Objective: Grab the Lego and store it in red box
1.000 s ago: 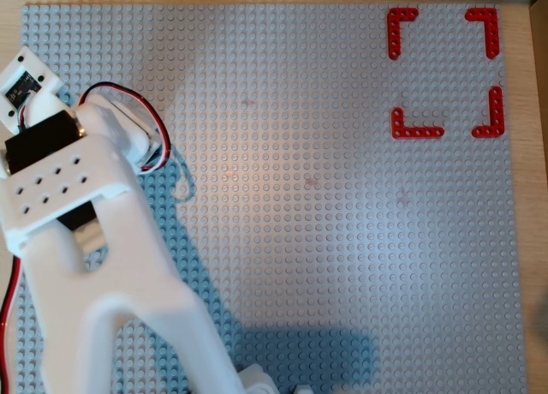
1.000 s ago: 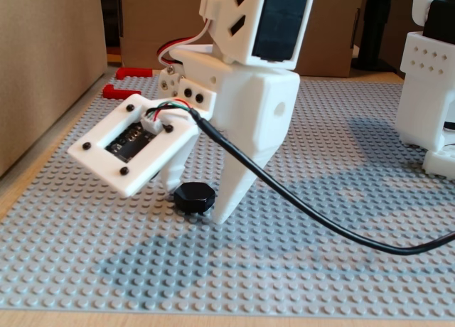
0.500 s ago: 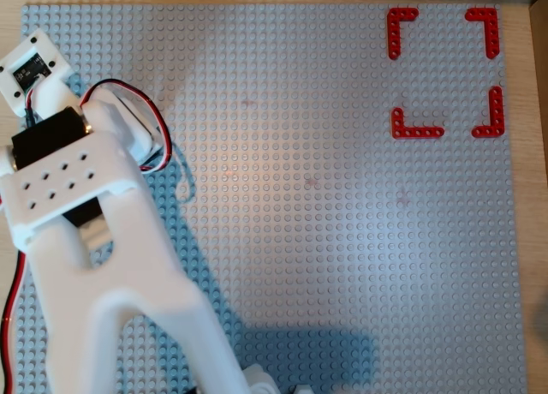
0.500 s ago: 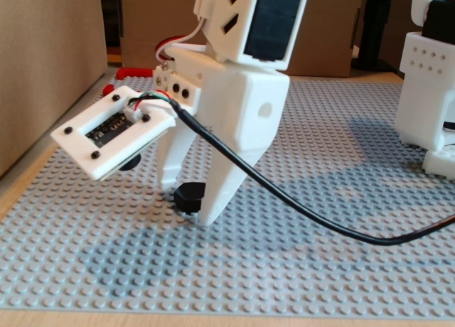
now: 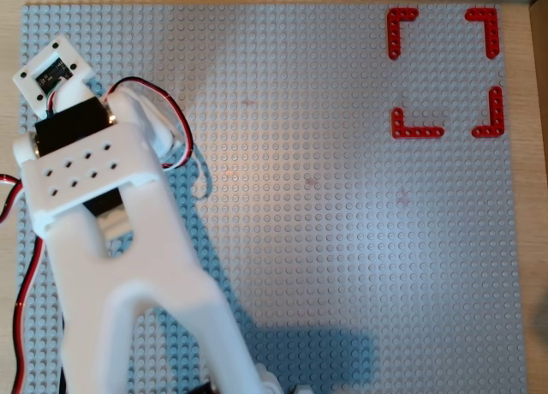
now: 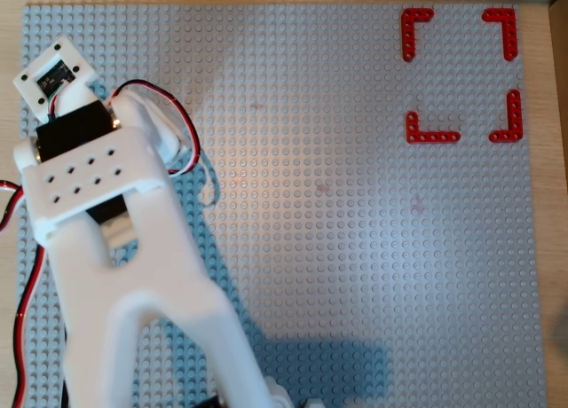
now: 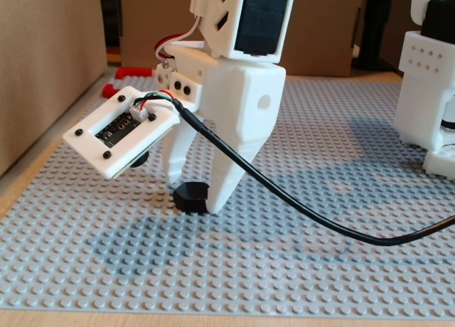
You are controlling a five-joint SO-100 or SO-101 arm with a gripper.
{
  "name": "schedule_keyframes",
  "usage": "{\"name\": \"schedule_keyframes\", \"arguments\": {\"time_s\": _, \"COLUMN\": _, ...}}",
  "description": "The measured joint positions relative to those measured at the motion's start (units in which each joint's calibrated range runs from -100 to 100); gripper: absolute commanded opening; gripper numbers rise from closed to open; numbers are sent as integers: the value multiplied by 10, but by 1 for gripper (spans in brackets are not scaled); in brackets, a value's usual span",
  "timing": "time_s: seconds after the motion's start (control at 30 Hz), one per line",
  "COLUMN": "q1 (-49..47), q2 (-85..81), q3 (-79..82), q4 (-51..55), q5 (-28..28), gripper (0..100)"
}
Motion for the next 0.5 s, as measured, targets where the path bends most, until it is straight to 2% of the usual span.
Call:
{"name": "schedule_keyframes", "arguments": {"time_s": 0.17, "q1": 0, "q2": 0, "q3": 0, "q4": 2, "q5": 0, "gripper": 14}}
{"name": "schedule_keyframes", "arguments": {"time_s": 0.33, "q1": 0, "q2": 0, "q3": 0, "q4": 2, "q5": -1, "gripper": 16}}
{"name": "schedule_keyframes", "arguments": {"time_s": 0.5, "q1": 0, "q2": 0, "q3": 0, "q4": 0, "q5": -1, "gripper": 12}}
